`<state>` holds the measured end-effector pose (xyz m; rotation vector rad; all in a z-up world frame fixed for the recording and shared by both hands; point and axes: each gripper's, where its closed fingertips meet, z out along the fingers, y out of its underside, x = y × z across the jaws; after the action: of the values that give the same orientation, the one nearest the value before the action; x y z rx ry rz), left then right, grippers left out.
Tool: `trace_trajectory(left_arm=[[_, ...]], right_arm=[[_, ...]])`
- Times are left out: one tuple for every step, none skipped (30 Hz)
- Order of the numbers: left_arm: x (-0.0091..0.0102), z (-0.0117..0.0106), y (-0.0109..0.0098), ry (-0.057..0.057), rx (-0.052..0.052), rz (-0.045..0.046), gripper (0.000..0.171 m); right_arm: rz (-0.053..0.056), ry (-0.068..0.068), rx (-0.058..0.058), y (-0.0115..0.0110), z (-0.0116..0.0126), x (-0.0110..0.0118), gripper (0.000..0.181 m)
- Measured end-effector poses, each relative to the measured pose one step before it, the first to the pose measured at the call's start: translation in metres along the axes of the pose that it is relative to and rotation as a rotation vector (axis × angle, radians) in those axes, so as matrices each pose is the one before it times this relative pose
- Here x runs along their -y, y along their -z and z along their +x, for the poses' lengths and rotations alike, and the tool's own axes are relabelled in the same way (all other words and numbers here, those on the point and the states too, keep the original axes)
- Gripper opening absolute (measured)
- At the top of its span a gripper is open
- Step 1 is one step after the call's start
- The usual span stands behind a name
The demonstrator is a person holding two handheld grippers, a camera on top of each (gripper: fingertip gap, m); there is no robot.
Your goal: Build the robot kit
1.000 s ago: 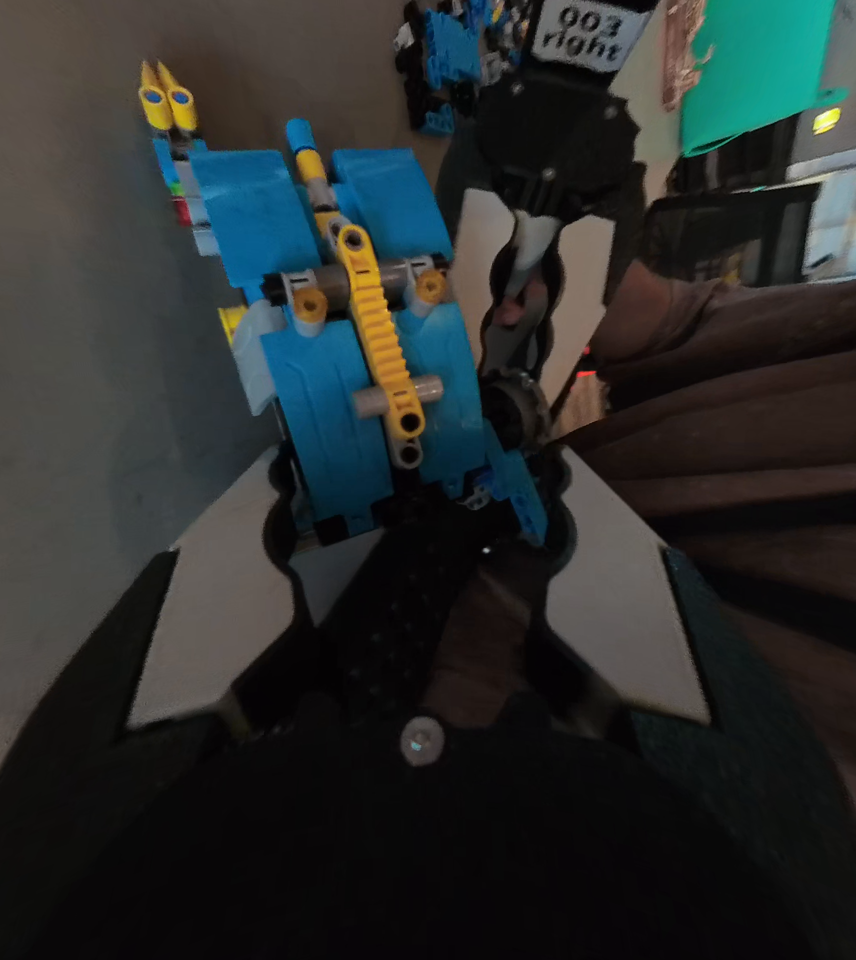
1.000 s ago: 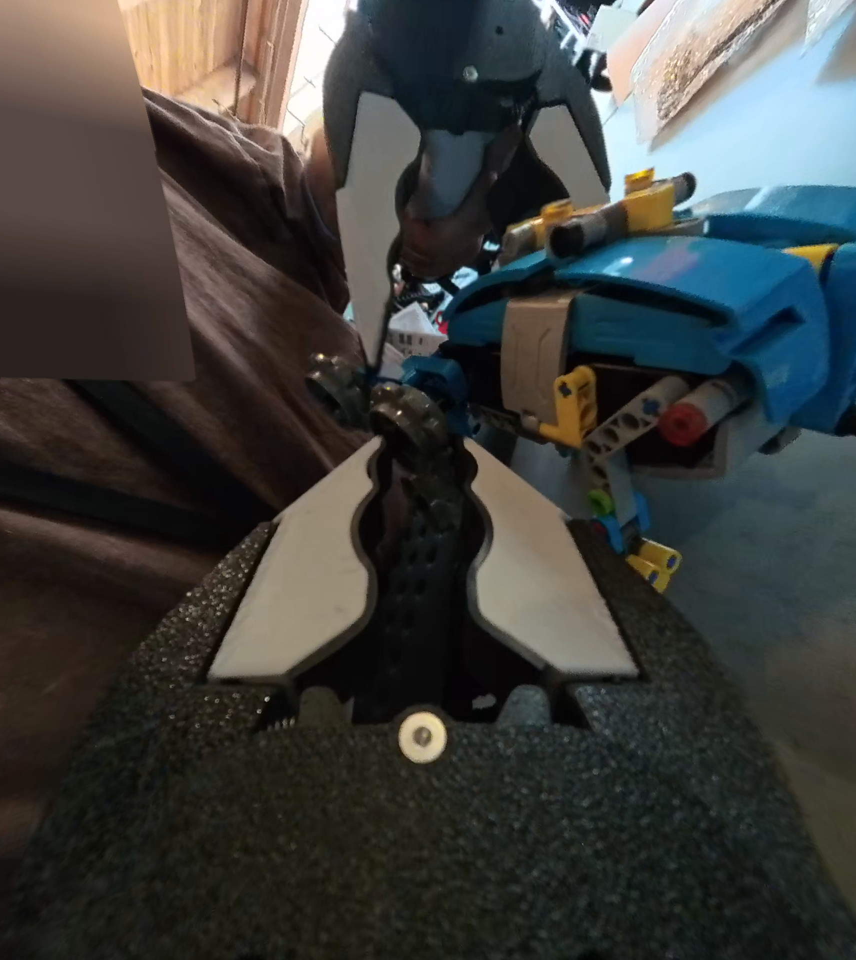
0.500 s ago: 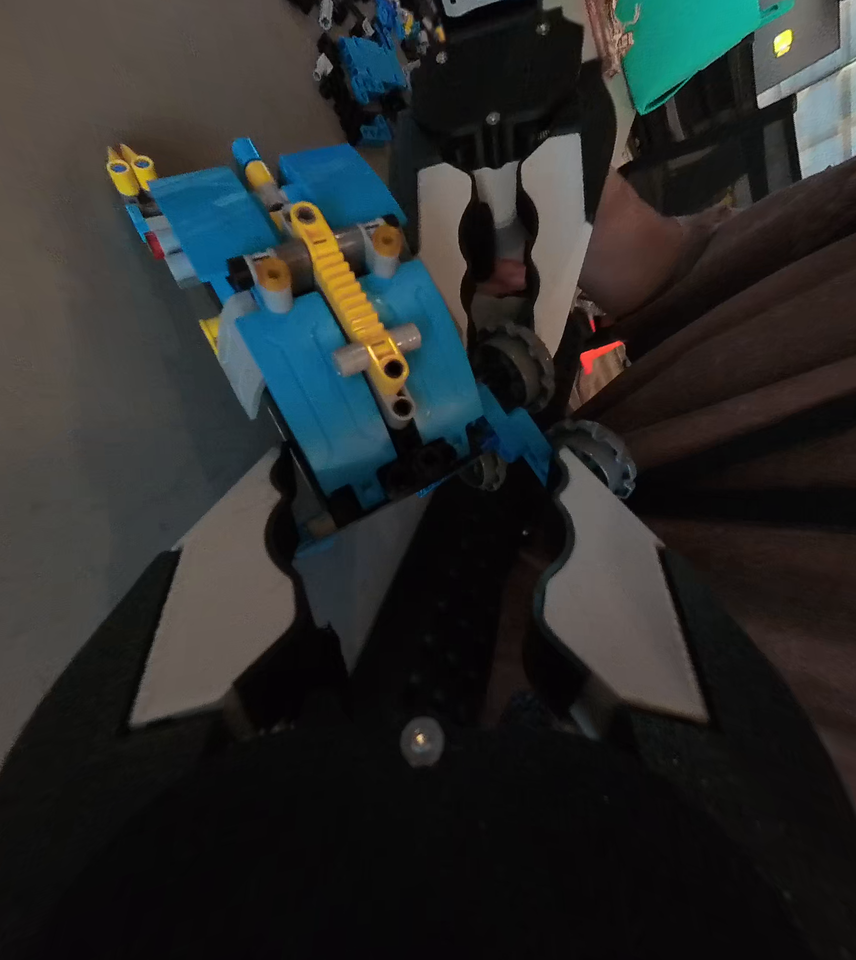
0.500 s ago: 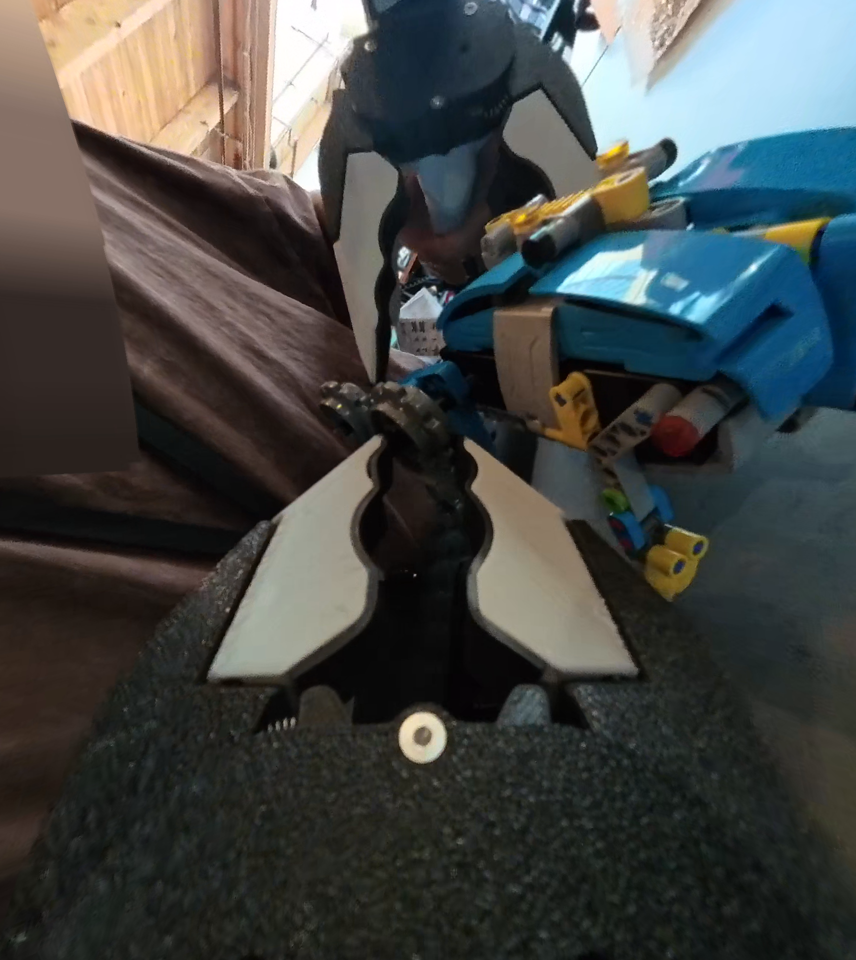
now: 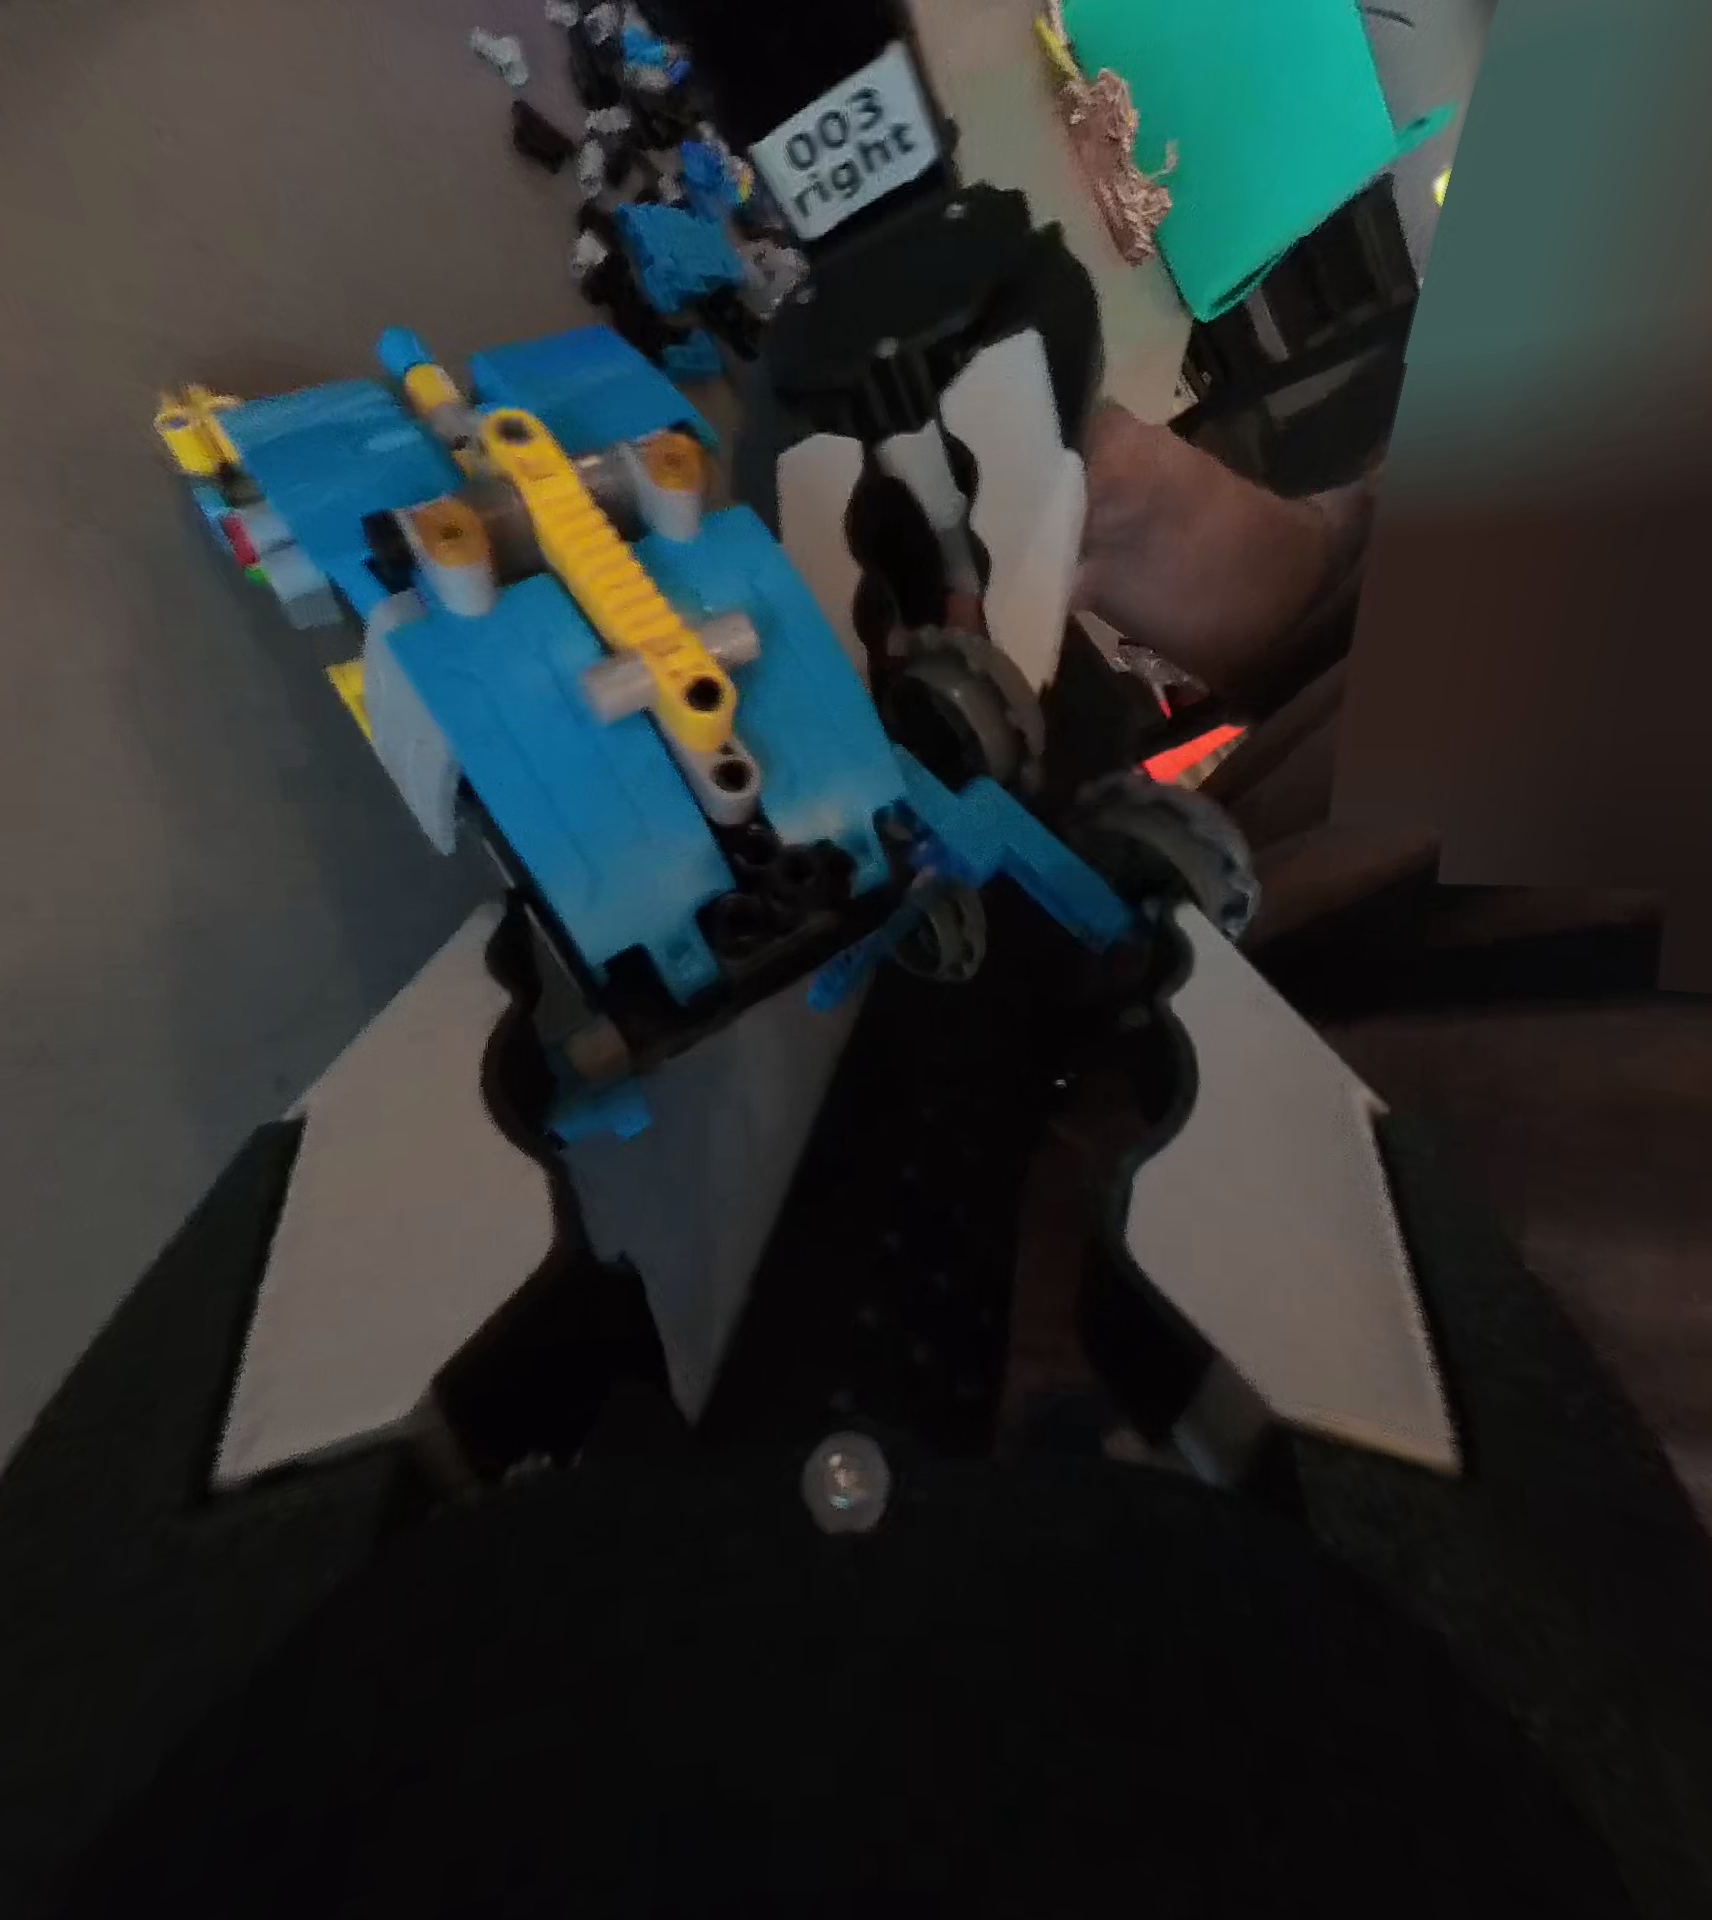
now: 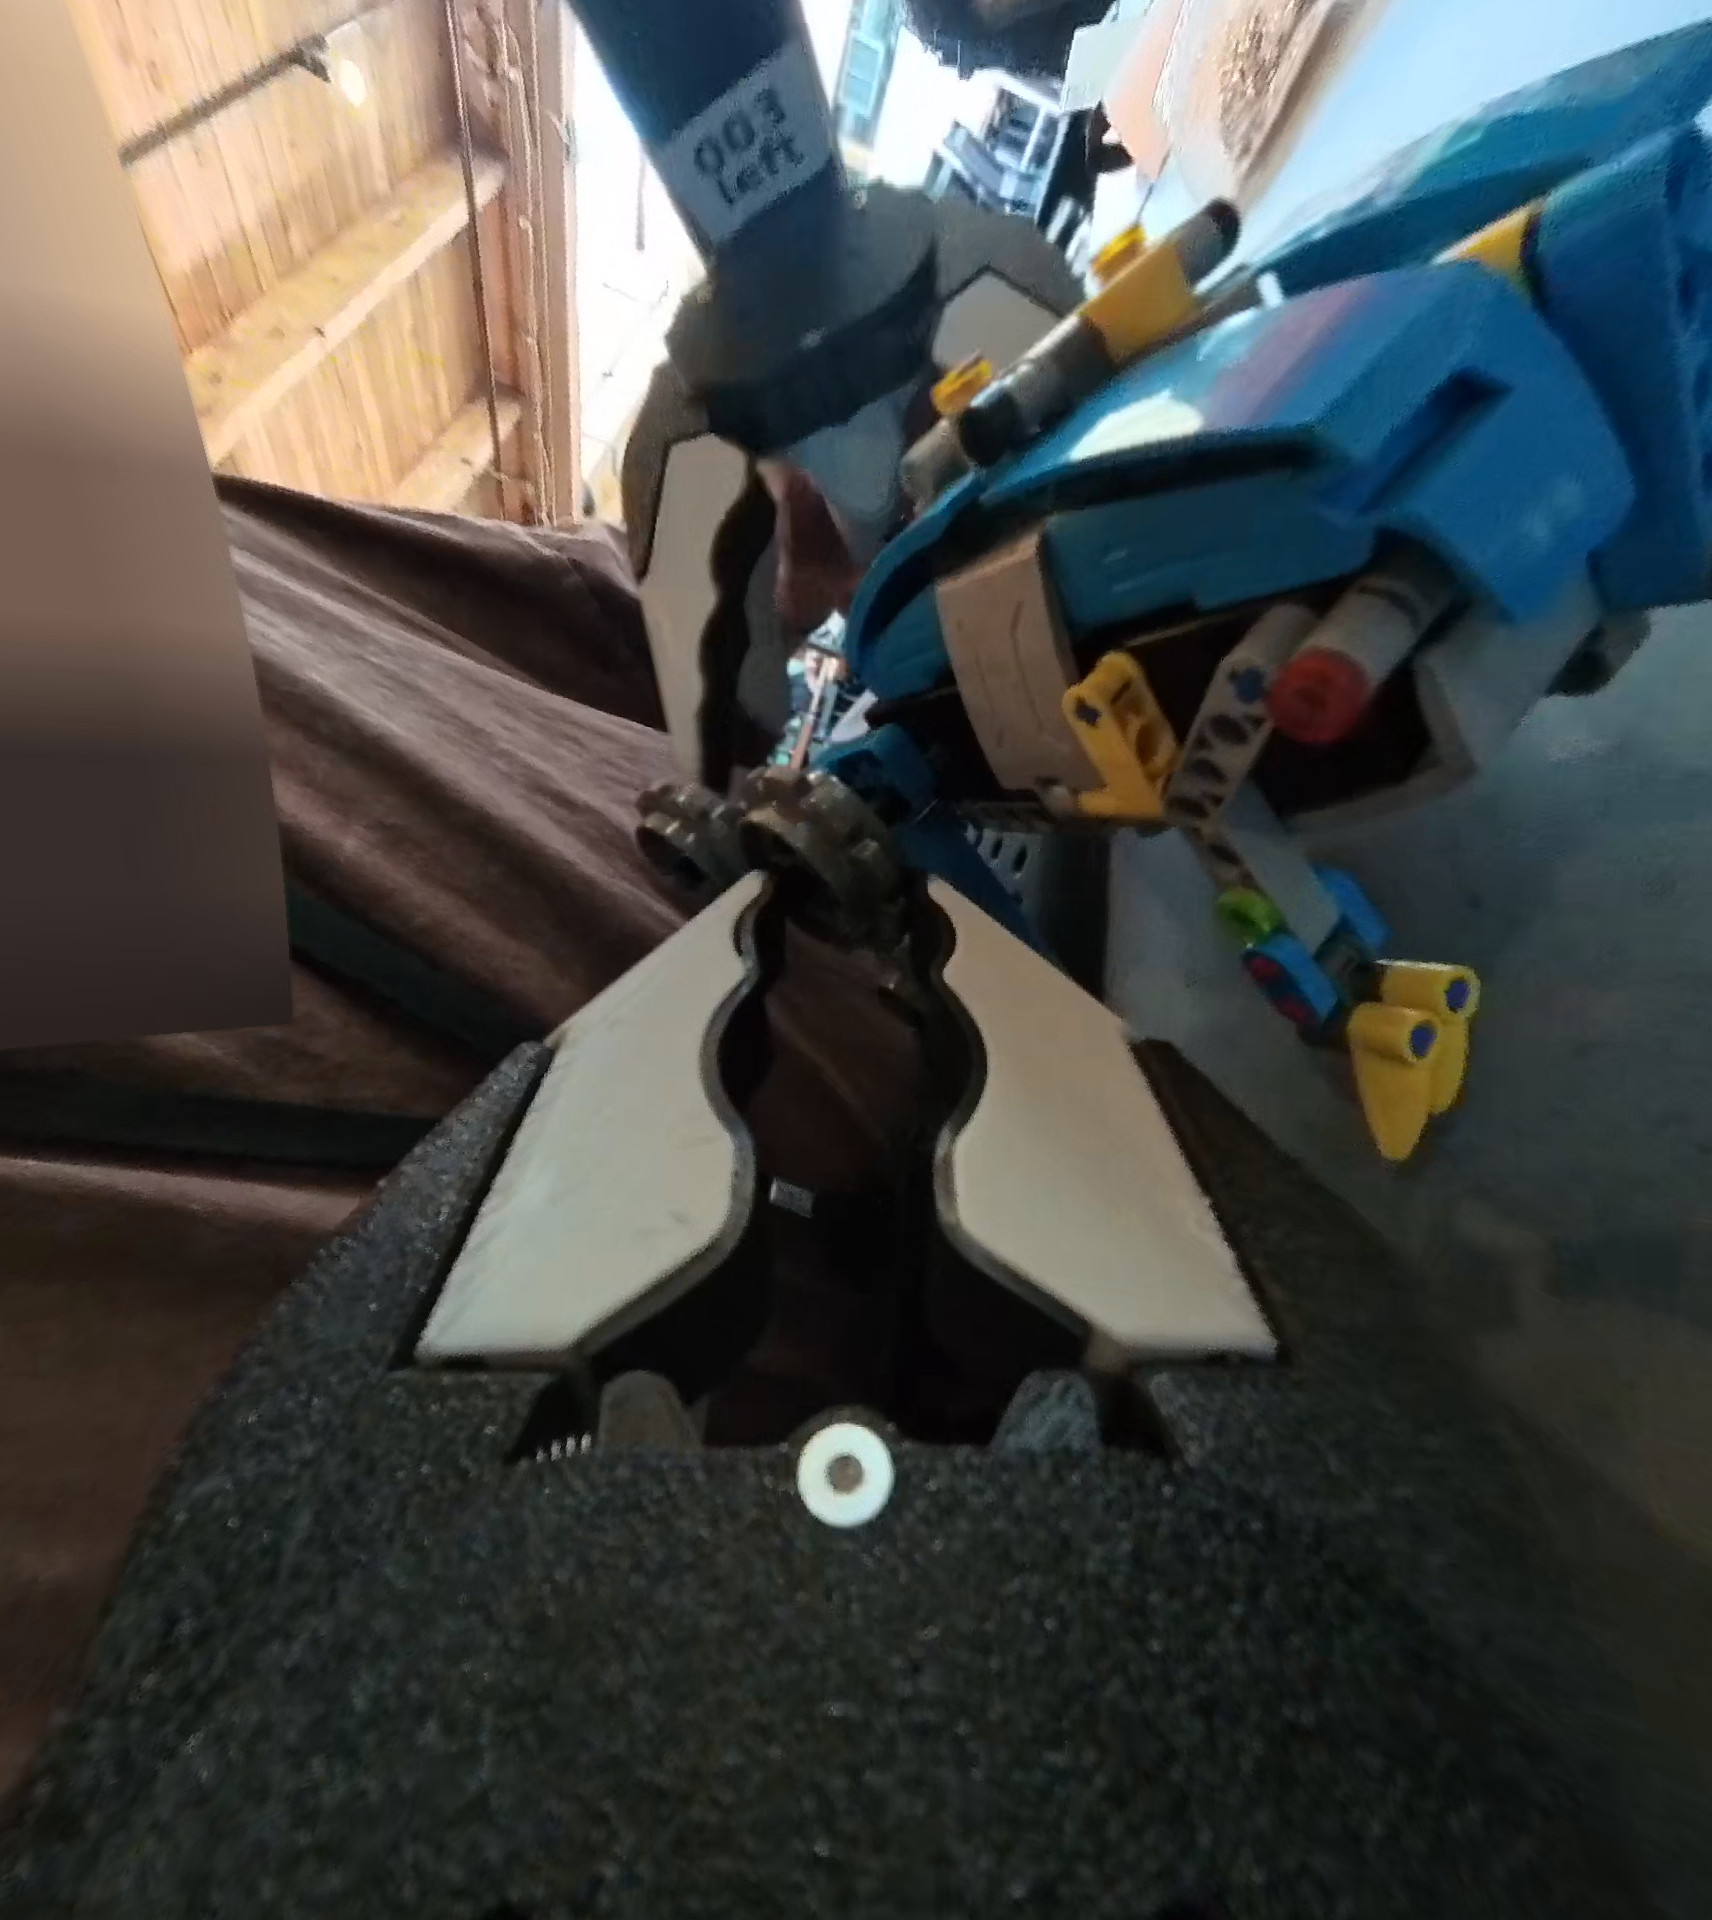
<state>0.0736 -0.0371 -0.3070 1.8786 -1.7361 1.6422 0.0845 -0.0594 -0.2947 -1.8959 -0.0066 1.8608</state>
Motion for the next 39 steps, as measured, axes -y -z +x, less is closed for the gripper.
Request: trace_trajectory(left_arm=[[-0.00144,0.00153,-0.00077,-0.0467,-0.0006,0.01298,0.116],[-0.00153,-0.00049,-0.00145,-0.0417,0.0189,0.00651,0.116],[-0.00143,-0.00101,-0.0017,-0.038,0.0242,0.00101,0.116],[-0.00076,-0.00069,-0.00146,-0.0266,0.0187,0.00026,0.116],[-0.0001,0.00016,-0.00068,-0.0089,0.0066,0.00099,0.116],[0.00027,0.00033,-0.00025,-0.0035,0.0022,0.00473,0.116],[0.00009,-0.00043,-0.00054,-0.0122,0.0101,0.01083,0.116],[-0.00046,-0.00016,-0.00041,-0.0233,0.0178,0.00995,0.116],[-0.00126,0.00024,-0.00017,-0.0359,0.0211,0.00458,0.116],[-0.00135,0.00025,0.00021,-0.046,0.02,0.00638,0.116],[-0.00064,0.00001,0.00048,-0.0429,0.0116,0.01423,0.116],[0.00057,-0.00021,0.00013,-0.0162,-0.0027,0.02205,0.117],[0.00239,0.00002,0.00015,0.0157,-0.0183,0.03003,0.118],[0.00297,0.00042,0.0007,0.0315,-0.0327,0.02445,0.119],[0.0027,0.00094,0.00154,0.0399,-0.0454,0.01524,0.119],[0.00239,0.00102,0.00197,0.0368,-0.0479,0.01179,0.119],[0.00048,0.00204,0.00149,0.0068,-0.0455,-0.0003,0.123],[-0.0021,0.00396,0.00101,-0.029,-0.041,-0.01519,0.13],[-0.0031,0.00224,0.00006,-0.0385,-0.0162,-0.02228,0.131],[-0.00181,-0.00083,-0.00064,-0.0246,0.0127,-0.01682,0.128],[-0.00005,-0.00238,-0.00082,-0.0027,0.0249,-0.00437,0.124],[0.00087,-0.00234,-0.00069,0.0083,0.0201,0.00255,0.12],[0.00049,-0.00102,-0.00007,0.0018,0.0057,0.00547,0.12],[-0.00019,-0.00042,0.00048,-0.0089,-0.0024,0.00586,0.12],[-0.00094,-0.0009,0.00084,-0.0171,-0.0003,0.00466,0.119],[-0.00119,-0.00178,0.00068,-0.0228,0.0086,0.00457,0.117],[-0.00164,-0.00249,0.00037,-0.0268,0.0181,0.00239,0.114],[-0.00194,-0.00251,-0.00008,-0.0306,0.0222,-0.00288,0.113],[-0.00199,-0.00171,-0.00041,-0.0287,0.0223,-0.0088,0.113],[-0.00163,-0.00114,-0.00086,-0.0235,0.0204,-0.01175,0.113],[-0.00131,-0.00071,-0.001,-0.0201,0.019,-0.01267,0.112],[-0.00122,-0.00045,-0.00102,-0.018,0.0194,-0.01358,0.112],[-0.00124,-0.0003,-0.00085,-0.0176,0.0186,-0.01533,0.112],[-0.00118,-0.00009,-0.00088,-0.0168,0.0166,-0.01432,0.112],[-0.00063,-0.00018,-0.00066,-0.0103,0.0152,-0.01016,0.112],[0.00032,-0.00029,-0.00051,0.0024,0.0132,-0.00103,0.112],[0.00115,-0.00011,-0.00025,0.0124,0.0097,0.00977,0.112],[0.00072,-0.00043,0.00018,0.0077,0.0086,0.0084,0.112],[-0.00054,-0.00119,0.00014,-0.0052,0.0151,0.00131,0.111]], right_arm=[[0.0151,-0.0145,0.0076,0.00042,-0.00024,0.00087,0.024],[0.0067,-0.0118,0.0046,0.00004,-0.00026,-0.00008,0.024],[0.0045,0.0022,-0.0014,-0.00022,-0.0001,-0.00042,0.024],[0.0026,0.0044,-0.0077,0.00001,0.00024,-0.00052,0.024],[0.0019,-0.0014,-0.0068,0.00029,0.00007,-0.00043,0.024],[0.0028,0.0002,-0.007,0.00043,0.00003,-0.00049,0.024],[0.0057,0.0036,-0.0075,0.0004,0.0002,-0.00019,0.024],[0.006,-0.0015,-0.0035,0.0002,0.00005,-0.00039,0.024],[0.0032,-0.0057,0.0015,0.00002,0.00001,-0.00114,0.024],[-0.0013,-0.0028,0.0013,-0.0006,0.00048,-0.00215,0.024],[-0.0018,0.0002,0.0015,-0.00139,0.00088,-0.00264,0.024],[0.0074,-0.0007,0.0087,-0.00156,0.00014,-0.00126,0.024],[0.0132,-0.0071,0.0162,-0.00063,-0.00027,0.0002,0.024],[0.0114,-0.0098,0.0148,0.00033,0.0006,0.00083,0.024],[0.0094,-0.0074,0.0163,0.00103,0.00038,0.00122,0.024],[0.0043,-0.0033,0.0132,0.00064,0.00003,0.00063,0.023],[-0.0027,0.0009,0.0095,-0.00073,-0.00035,-0.00053,0.023],[-0.003,0.0002,0.0075,-0.00153,-0.00084,-0.00093,0.023],[-0.0025,-0.0027,0.0055,-0.00141,-0.0006,-0.00095,0.023],[0.0032,-0.0003,-0.0006,-0.00065,0.00014,-0.00056,0.023],[0.0086,-0.0025,-0.0005,0.00031,0.00041,0.00017,0.023],[0.0112,-0.0042,0.0014,0.00076,0.00021,0.0004,0.023],[0.0077,-0.0036,0.0014,0.00051,0.00024,-0.00041,0.023],[0.0086,-0.0009,0.0008,-0.00015,0.00011,-0.00019,0.023],[0.01,0.0026,0.0003,-0.00091,-0.00011,0.0,0.023],[0.0096,-0.0003,0.0004,-0.00131,0.00003,0.00017,0.023],[0.0123,0.0003,-0.0007,-0.00098,-0.00005,0.00066,0.023],[0.0153,0.0028,-0.0032,-0.00049,0.00047,0.00108,0.024],[0.0167,0.0006,-0.0023,0.00003,0.00028,0.00123,0.023],[0.0142,-0.0013,-0.0014,0.00008,0.00023,0.00074,0.024],[0.0103,-0.0018,-0.0011,0.00029,0.00024,0.00013,0.024],[0.0107,-0.0034,-0.0015,0.00058,0.00016,0.00027,0.023],[0.0152,-0.0024,-0.003,0.0009,0.00023,0.00088,0.023],[0.009,0.0003,-0.0042,0.00056,0.00034,-0.00023,0.023],[0.0076,0.0014,-0.0033,0.00031,0.00009,-0.00022,0.023],[0.0129,0.0042,-0.0045,0.00028,0.00021,0.00058,0.023],[0.0095,0.0027,-0.0029,-0.00023,0.00013,0.00017,0.023],[0.0105,0.001,-0.0017,-0.00011,0.00024,0.00041,0.023],[0.0131,0.003,-0.0034,-0.00007,0.0005,0.00084,0.023]])
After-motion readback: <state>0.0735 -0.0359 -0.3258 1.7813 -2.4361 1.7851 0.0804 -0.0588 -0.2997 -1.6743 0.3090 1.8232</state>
